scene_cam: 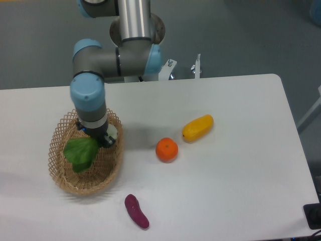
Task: Pick up the green vegetable from the basket
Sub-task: 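Lift the bok choy out of the basket and carry it toward the yellow fruit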
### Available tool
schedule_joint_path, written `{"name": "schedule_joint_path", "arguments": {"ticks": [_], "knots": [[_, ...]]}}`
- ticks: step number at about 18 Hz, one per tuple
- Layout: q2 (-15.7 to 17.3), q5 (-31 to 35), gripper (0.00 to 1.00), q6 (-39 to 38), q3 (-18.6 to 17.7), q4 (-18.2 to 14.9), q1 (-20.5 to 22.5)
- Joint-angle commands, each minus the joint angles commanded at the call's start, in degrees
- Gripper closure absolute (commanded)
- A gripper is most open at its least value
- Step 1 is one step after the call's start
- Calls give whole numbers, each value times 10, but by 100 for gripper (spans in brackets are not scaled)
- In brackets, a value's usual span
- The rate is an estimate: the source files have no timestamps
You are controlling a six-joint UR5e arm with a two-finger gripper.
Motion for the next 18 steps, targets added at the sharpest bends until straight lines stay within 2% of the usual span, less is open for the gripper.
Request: {"name": "schedule_joint_path", "arguments": {"ticks": [6,13,16,18], "knots": [[12,4,89,23,16,-8,63],[25,9,89,158,29,-22,174],[24,18,89,206,49,-30,209],[18,21,89,210,67,-29,226]]}}
